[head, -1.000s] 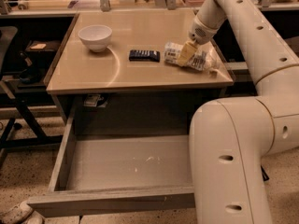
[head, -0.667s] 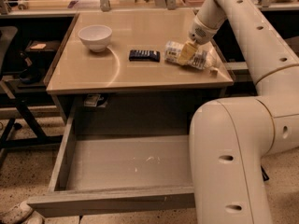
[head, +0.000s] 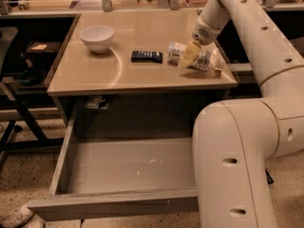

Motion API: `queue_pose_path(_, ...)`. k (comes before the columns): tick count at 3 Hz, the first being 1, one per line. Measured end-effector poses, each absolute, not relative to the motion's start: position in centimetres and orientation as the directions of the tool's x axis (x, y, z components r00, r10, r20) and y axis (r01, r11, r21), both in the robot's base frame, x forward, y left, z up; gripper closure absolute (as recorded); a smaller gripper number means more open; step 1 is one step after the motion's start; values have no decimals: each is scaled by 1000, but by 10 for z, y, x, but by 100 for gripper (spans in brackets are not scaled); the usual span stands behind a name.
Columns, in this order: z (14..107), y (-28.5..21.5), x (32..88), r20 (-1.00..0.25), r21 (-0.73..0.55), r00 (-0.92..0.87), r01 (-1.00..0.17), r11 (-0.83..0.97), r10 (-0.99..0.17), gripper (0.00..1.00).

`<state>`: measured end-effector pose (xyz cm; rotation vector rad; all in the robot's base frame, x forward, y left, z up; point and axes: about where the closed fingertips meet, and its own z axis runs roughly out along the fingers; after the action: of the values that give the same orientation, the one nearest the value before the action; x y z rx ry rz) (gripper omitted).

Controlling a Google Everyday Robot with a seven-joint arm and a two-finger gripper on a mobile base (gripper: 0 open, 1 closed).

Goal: Pick blue plastic bottle from top drawer and place on counter

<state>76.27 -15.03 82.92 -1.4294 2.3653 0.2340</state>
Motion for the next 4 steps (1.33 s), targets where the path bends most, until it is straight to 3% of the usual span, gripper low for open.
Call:
queue_pose_path(2, 833, -151, 765, -384, -52, -437, -869, 492, -813, 0)
queue_pose_path(4, 955, -234, 733, -414, -221, -528, -732, 644, -742, 0)
